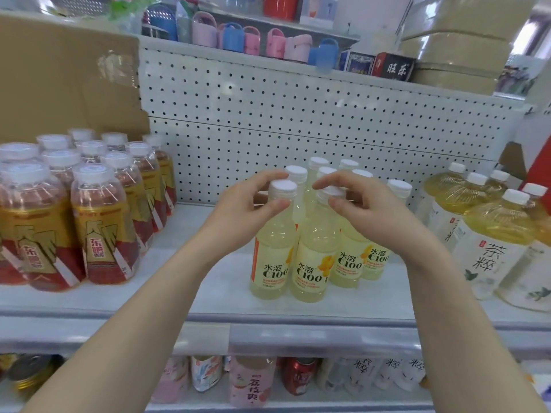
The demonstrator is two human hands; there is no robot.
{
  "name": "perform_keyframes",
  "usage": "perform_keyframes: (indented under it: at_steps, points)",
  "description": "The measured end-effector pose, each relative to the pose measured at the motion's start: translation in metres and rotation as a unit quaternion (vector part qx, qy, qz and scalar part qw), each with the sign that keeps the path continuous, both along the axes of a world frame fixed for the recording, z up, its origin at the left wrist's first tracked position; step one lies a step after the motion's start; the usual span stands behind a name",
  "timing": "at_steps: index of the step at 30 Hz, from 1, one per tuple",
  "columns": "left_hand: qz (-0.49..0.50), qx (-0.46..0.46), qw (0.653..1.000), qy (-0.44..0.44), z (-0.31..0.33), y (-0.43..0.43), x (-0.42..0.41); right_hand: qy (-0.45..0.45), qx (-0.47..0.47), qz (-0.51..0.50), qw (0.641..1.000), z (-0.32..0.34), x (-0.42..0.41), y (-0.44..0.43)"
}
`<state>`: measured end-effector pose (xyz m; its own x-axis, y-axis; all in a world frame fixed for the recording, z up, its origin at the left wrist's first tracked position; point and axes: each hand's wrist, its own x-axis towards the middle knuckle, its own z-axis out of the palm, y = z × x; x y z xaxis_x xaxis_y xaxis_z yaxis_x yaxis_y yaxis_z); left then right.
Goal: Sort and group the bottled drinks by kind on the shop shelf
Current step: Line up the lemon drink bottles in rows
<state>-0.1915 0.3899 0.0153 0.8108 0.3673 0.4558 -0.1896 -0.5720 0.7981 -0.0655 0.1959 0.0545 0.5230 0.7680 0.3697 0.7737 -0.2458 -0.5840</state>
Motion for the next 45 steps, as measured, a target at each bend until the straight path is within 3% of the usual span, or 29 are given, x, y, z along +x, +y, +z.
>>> perform_keyframes:
  at_steps: [4, 8, 11, 14, 17, 25, 28, 33, 36, 40, 45]
  points:
    - [-0.014, -0.012, 1.0, 0.004, 0.008, 0.008, -0.002, 0.023, 0.03, 0.008, 0.999, 0.007, 0.006, -0.004]
    - [0.047, -0.017, 0.998, -0.037, 0.036, 0.03, 0.014, -0.04, 0.076, -0.095, 0.992, 0.028, 0.033, 0.004]
    - [0.017, 0.027, 0.997, 0.067, 0.058, 0.046, 0.038, -0.074, -0.025, -0.115, 0.99, 0.044, 0.055, 0.022]
    - [-0.068, 0.074, 0.978, 0.182, 0.065, 0.046, 0.063, -0.094, -0.183, -0.1, 0.973, 0.054, 0.063, 0.043]
    - [-0.091, 0.077, 0.975, 0.186, 0.059, 0.044, 0.079, -0.097, -0.24, -0.09, 0.962, 0.057, 0.065, 0.056]
    - [0.014, 0.098, 0.984, 0.149, 0.043, 0.077, 0.073, -0.082, -0.145, -0.071, 0.983, 0.044, 0.067, 0.079]
    - [-0.002, 0.084, 0.987, 0.138, 0.041, 0.082, 0.07, -0.078, -0.133, -0.065, 0.986, 0.04, 0.066, 0.086]
    - [-0.103, 0.054, 0.98, 0.159, 0.042, 0.078, 0.06, -0.059, -0.19, -0.029, 0.98, 0.049, 0.072, 0.071]
    - [-0.089, 0.081, 0.981, 0.149, 0.047, 0.073, 0.058, -0.039, -0.194, -0.021, 0.98, 0.05, 0.073, 0.065]
    - [-0.038, 0.109, 0.988, 0.104, 0.045, 0.066, 0.057, -0.057, -0.131, -0.054, 0.988, 0.041, 0.068, 0.072]
    - [-0.111, 0.039, 0.988, 0.104, 0.042, 0.066, 0.052, -0.037, -0.15, -0.009, 0.988, 0.041, 0.071, 0.068]
